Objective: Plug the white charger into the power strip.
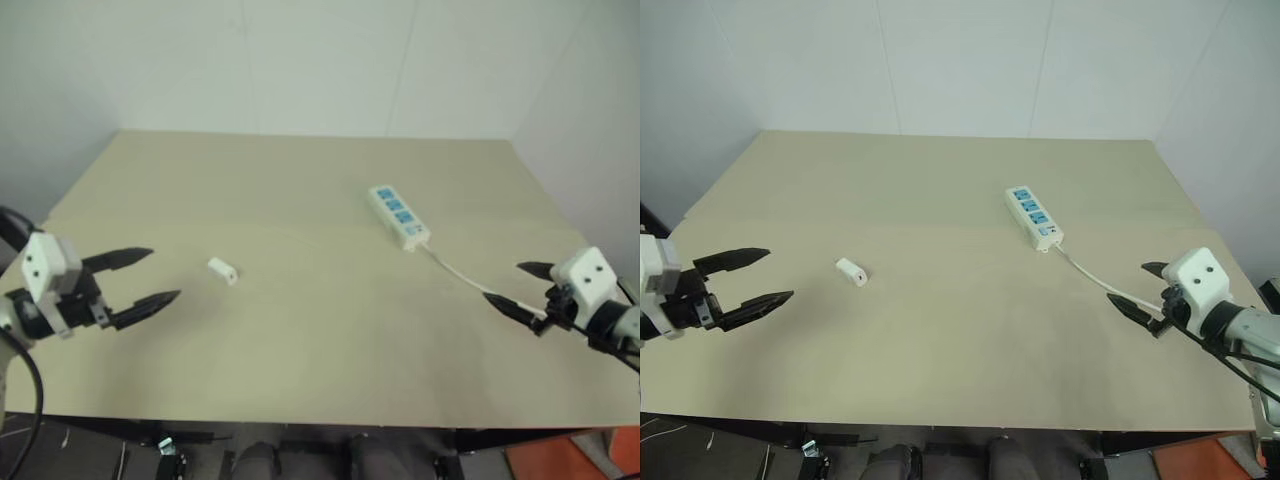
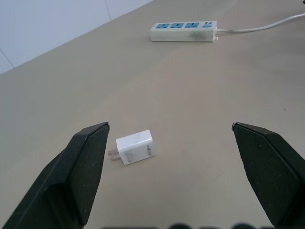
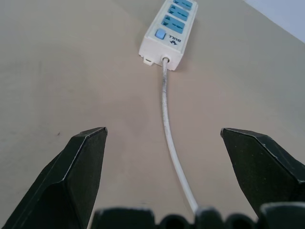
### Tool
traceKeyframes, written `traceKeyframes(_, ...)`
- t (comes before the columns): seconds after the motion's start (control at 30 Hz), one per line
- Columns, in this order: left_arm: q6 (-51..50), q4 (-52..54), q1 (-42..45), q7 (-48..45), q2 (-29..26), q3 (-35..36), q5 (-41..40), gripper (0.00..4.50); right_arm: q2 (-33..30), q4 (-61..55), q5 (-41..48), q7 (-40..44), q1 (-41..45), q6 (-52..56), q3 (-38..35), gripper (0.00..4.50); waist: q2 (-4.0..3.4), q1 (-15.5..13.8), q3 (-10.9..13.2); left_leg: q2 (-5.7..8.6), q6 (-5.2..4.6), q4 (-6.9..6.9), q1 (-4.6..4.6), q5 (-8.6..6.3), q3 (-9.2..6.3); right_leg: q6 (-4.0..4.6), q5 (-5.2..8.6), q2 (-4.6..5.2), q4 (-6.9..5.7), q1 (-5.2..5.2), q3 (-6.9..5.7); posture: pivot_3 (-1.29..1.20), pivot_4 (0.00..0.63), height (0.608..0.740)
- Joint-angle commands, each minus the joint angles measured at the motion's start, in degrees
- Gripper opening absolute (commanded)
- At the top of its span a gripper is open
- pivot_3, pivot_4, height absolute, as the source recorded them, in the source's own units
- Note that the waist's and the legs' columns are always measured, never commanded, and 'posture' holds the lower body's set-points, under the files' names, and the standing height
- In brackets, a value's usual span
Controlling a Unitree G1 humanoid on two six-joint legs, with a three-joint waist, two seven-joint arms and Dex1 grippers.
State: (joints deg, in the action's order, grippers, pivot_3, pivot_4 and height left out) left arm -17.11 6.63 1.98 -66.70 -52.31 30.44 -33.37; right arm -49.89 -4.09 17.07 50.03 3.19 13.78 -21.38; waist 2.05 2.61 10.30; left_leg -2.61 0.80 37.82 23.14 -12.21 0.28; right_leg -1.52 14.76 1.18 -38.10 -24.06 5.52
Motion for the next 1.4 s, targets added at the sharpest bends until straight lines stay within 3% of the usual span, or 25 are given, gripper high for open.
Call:
traceKeyframes(0.03,1.2,1.0,0.3,-0.2,-0.5,0.8,-0.4,4.49,-0.4,-1.1,2.0,0.9,0.4,0.6,-1.3,4.5,0.0,0.0,0.0,0.0,0.0,0.0,0.0,0.0,0.0,0.0,0.0,0.0,0.0,0.0,0.0,0.0,0.15,0.74)
traceKeyframes(0.4,1.1,1.6,-0.3,0.2,0.1,0.7,-0.4,4.49,-0.4,-0.8,2.2,0.5,0.6,1.5,-1.1,4.5,0.0,0.0,0.0,0.0,0.0,0.0,0.0,0.0,0.0,0.0,-0.01,0.0,0.0,0.0,0.0,0.0,0.15,0.74)
traceKeyframes(0.57,0.3,2.2,0.8,0.2,0.2,-1.9,-0.4,4.49,2.5,7.2,-1.4,-3.4,8.0,0.3,4.1,4.5,0.04,0.2,0.0,0.0,0.0,0.02,-0.04,0.0,0.03,0.0,-0.06,0.0,0.0,0.02,0.03,0.0,0.15,0.74)
traceKeyframes(0.83,2.4,0.6,6.1,-0.9,-0.9,-13.1,5.9,4.49,13.0,41.8,-8.2,-4.3,35.3,-8.4,14.8,4.5,0.03,1.4,0.0,0.0,-0.01,0.02,-0.04,0.01,0.01,0.27,-0.33,-0.1,0.0,-0.04,0.08,0.0,0.15,0.74)
traceKeyframes(1.13,3.2,4.2,4.2,-1.9,-2.1,-15.0,7.6,4.49,18.1,65.9,-15.2,-5.7,48.1,-17.1,19.8,4.5,0.02,1.4,0.0,0.08,-0.01,0.01,0.2,0.0,-0.03,0.5,-0.46,0.02,0.04,-0.17,0.06,0.0,0.15,0.74)
traceKeyframes(1.23,3.2,4.8,2.9,-1.9,-2.0,-14.3,7.2,4.5,18.3,69.7,-15.3,-5.2,50.0,-16.4,19.5,3.87,0.02,1.4,0.0,0.09,-0.01,0.01,0.11,0.0,-0.03,0.48,-0.48,0.03,0.04,-0.08,0.05,0.0,0.15,0.74)
traceKeyframes(1.4,3.8,5.1,1.7,-1.6,-1.6,-14.3,7.5,4.5,18.5,72.1,-16.0,-5.7,51.4,-17.1,19.4,2.15,0.02,1.5,0.0,0.06,-0.02,0.01,0.04,0.01,-0.04,0.48,-0.48,-0.02,0.01,-0.06,0.05,0.0,0.15,0.74)
